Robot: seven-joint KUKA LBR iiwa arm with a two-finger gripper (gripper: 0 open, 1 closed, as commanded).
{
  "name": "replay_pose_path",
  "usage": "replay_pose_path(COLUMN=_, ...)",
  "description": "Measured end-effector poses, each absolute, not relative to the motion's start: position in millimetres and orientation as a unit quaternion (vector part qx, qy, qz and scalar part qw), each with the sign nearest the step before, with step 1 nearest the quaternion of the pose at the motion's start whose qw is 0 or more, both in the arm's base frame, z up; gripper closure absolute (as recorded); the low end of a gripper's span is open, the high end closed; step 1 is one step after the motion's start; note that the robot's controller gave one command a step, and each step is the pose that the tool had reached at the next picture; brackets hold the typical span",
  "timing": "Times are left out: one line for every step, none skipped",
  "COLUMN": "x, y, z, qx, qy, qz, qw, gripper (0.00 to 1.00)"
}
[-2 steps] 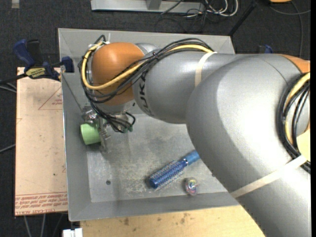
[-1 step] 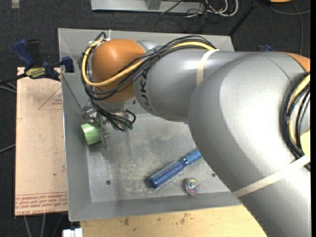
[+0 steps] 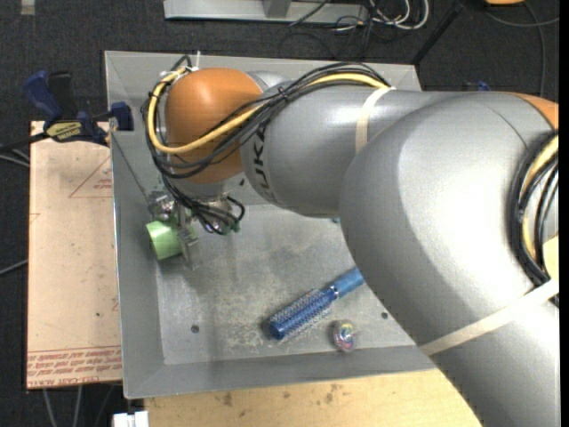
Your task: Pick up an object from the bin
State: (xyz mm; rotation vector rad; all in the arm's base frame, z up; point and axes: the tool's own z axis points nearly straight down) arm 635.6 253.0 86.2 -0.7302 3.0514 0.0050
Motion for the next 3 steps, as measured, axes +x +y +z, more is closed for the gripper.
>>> replay_pose_path(x=636.6, y=254, z=109, qx=-0.232, qy=0.973, qz=0.002, qw=0.003, gripper=1.0)
replay_pose_path(x=638.2, y=254, z=142, qx=-0.231, qy=0.973, qz=0.001, qw=0.004, gripper=1.0)
replay_pose_path(x=639.4, y=255, z=171, qx=-0.231, qy=0.973, qz=0.001, qw=0.003, gripper=1.0)
